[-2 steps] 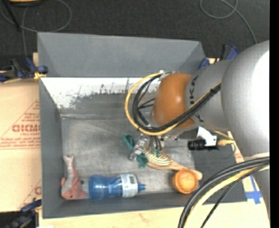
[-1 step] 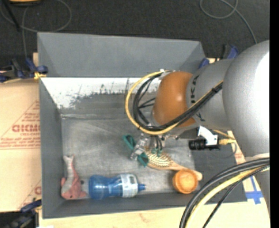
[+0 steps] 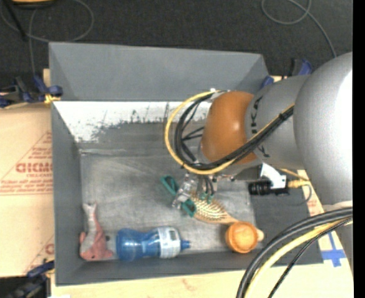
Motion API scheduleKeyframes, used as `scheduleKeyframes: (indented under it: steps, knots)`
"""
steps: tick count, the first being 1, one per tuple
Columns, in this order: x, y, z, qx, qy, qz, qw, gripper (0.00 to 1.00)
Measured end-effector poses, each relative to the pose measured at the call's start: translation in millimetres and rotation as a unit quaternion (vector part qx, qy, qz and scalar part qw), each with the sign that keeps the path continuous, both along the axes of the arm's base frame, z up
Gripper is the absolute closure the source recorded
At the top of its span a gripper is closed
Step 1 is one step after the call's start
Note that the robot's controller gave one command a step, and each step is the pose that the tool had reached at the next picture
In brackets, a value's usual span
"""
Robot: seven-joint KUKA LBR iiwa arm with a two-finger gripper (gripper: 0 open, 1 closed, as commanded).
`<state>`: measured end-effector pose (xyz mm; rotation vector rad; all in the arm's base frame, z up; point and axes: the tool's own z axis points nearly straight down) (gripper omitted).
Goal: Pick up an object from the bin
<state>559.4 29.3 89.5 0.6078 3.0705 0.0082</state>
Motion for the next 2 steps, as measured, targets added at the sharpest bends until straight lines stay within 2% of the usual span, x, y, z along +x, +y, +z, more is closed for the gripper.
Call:
scheduleKeyframes:
  steps: [2]
  knots:
    - [-1.7, -0.3, 27.8, -0.001, 0.0065, 0.002, 1.0000, 1.00]
